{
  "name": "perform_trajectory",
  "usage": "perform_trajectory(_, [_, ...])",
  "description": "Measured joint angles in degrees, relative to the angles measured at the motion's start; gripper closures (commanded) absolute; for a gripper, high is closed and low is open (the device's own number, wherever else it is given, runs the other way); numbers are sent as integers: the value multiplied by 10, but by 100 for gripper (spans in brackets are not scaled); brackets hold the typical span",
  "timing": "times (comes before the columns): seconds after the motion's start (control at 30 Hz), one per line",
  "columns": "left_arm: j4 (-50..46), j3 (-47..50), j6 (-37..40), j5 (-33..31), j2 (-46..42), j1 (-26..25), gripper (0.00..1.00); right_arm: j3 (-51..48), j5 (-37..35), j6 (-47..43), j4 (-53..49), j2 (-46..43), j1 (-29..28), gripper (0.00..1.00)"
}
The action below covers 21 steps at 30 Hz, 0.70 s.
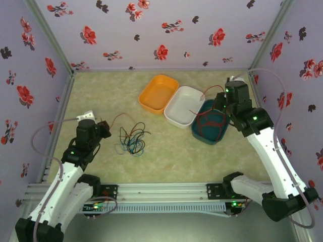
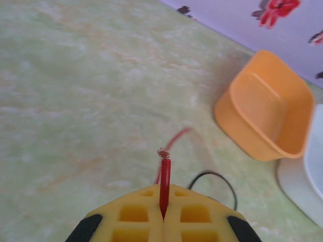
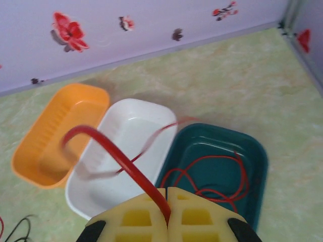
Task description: Untangle the cables
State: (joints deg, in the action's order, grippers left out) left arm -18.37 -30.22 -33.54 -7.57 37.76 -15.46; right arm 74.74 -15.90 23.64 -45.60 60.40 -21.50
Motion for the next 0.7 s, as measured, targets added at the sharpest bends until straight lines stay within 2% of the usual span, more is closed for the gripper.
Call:
perform_trajectory(0.27, [-68, -19, 1, -13, -25, 15, 100, 2, -33, -5, -26, -20, 22, 100])
perform_trajectory(0.7, [-64, -53, 23, 3, -49, 16, 100, -20, -10, -16, -13, 47, 51, 100])
